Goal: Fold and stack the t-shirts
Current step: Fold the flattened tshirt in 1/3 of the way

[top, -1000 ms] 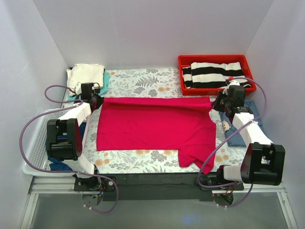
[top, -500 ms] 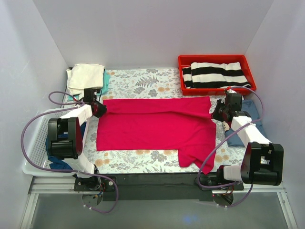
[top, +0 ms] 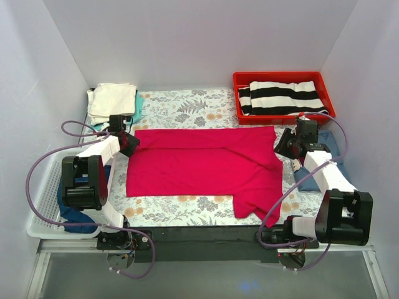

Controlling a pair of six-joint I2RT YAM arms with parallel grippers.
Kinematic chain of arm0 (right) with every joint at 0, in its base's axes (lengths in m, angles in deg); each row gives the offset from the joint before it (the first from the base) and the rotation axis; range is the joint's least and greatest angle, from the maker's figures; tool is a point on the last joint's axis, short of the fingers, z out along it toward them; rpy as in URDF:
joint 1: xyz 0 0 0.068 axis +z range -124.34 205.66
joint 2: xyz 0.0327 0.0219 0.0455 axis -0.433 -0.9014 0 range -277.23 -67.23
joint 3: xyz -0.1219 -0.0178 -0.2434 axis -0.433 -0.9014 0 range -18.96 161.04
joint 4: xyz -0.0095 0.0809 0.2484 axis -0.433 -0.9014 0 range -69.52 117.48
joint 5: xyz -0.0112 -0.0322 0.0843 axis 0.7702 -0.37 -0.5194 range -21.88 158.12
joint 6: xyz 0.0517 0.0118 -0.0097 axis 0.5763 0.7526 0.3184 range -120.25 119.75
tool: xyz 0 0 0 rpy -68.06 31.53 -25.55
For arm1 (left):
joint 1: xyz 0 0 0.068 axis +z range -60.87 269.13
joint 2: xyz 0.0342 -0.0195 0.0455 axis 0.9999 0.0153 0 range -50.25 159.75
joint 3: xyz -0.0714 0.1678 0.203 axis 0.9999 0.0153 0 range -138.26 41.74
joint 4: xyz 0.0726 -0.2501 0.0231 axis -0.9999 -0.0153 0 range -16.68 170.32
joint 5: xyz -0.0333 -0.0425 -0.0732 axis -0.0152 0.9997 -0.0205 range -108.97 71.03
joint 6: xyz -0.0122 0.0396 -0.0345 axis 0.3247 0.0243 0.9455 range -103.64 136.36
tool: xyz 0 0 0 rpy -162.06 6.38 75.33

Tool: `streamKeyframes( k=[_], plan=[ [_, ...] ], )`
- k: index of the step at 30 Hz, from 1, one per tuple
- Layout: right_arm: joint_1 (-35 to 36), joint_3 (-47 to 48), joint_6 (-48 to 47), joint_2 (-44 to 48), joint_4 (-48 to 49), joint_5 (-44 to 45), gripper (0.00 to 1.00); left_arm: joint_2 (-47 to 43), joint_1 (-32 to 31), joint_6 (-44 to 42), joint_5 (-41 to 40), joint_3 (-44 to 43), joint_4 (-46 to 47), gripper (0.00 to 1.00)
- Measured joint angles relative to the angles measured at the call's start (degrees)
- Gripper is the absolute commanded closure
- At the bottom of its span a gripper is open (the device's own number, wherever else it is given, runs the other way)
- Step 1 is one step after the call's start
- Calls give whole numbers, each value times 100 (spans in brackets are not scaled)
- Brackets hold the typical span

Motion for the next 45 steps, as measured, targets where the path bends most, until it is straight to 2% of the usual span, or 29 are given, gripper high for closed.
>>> streamKeyframes(
  k=[5, 8, 17, 23, 35, 45],
  plan=[
    [50, 605, -127, -990, 116, -612, 71, 4, 2, -238, 256, -133, 103, 64],
    [186, 1032, -208, -1565, 151, -793, 71, 4, 2, -313, 118, -271, 72, 64],
    [1008, 2310, -337, -2640, 127, -837, 70, 0, -2, -144, -1040, -634, -297, 65],
    [1244, 2863, -358, -3272, 46, -815, 71, 35, -4, -184, -975, -713, -184, 66],
    [1502, 2918, -605, -3458, -358, -621, 60, 221, -13, -317, -511, -892, 48, 66],
    [1602, 2922, -699, -3904, -358, -538, 60, 278, -13, -444, -345, -898, 111, 67]
  ],
)
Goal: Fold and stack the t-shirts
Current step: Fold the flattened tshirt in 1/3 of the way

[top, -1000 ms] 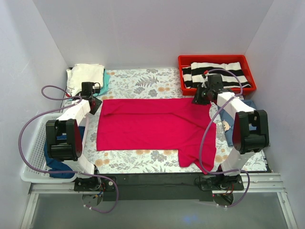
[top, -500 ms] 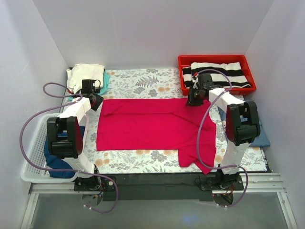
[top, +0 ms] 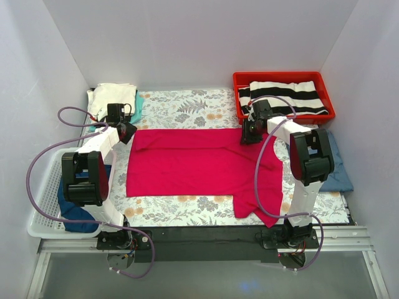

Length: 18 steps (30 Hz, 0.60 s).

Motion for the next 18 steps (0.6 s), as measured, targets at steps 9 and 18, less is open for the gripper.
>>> streamKeyframes(
  k=[9, 18],
  plan=[
    [57, 11, -103, -7, 15, 151, 86, 0, -22, -90, 7, 0, 37, 67],
    [256, -166, -85, 223, -2, 264, 99, 0, -28, -125, 42, 0, 42, 67]
  ],
)
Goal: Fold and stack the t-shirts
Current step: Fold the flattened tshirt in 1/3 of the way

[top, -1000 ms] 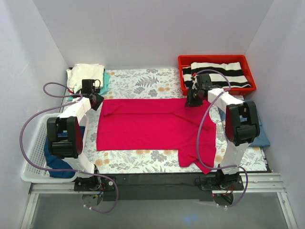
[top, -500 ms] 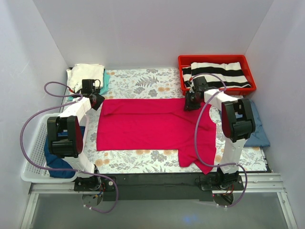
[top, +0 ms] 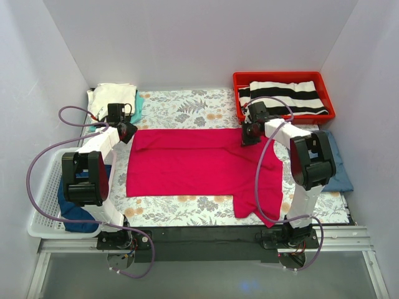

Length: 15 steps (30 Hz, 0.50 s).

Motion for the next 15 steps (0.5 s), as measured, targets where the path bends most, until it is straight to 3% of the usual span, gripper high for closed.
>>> streamKeyframes(
  k=[15],
  plan=[
    [638, -981, 186, 1545, -219, -28, 99, -2, 0, 0, 85, 42, 83, 68]
  ],
)
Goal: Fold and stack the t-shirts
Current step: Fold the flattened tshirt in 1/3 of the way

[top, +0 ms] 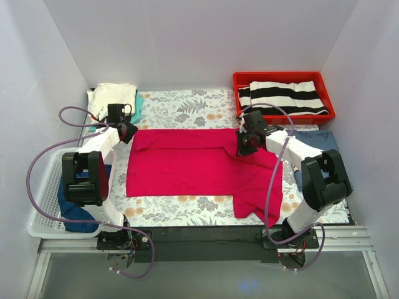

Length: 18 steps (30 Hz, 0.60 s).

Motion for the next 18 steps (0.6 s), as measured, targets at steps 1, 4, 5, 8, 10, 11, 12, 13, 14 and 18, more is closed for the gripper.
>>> streamKeyframes(
  k=[1, 4, 5, 8, 10, 11, 12, 13, 14, 18],
  plan=[
    [92, -105, 20, 22, -9, 9, 99, 0, 0, 0, 2, 7, 2, 68],
    [518, -487, 120, 85, -59, 72, 98, 0, 0, -2, 4, 24, 4, 69],
    [640, -599, 153, 107, -76, 101, 94, 0, 0, -4, 7, 24, 4, 69],
    [942, -868, 310, 219, -129, 144, 75, 0, 0, -24, 20, 26, 11, 69],
    [1001, -938, 374, 326, -208, 203, 66, 0, 0, -50, 33, 46, 52, 69],
    [1012, -946, 428, 393, -243, 249, 65, 0, 0, -70, 50, 68, 81, 69],
    [1012, -949, 450, 474, -254, 315, 64, 0, 0, -92, 66, 94, 111, 69],
    [1012, -949, 466, 557, -249, 413, 64, 0, 0, -114, 90, 111, 125, 69],
    [1012, -946, 479, 636, -249, 529, 64, 0, 0, -140, 114, 120, 125, 69],
    [1010, -715, 474, 682, -358, 990, 64, -4, 0, -258, 216, 120, 170, 69]
  ],
)
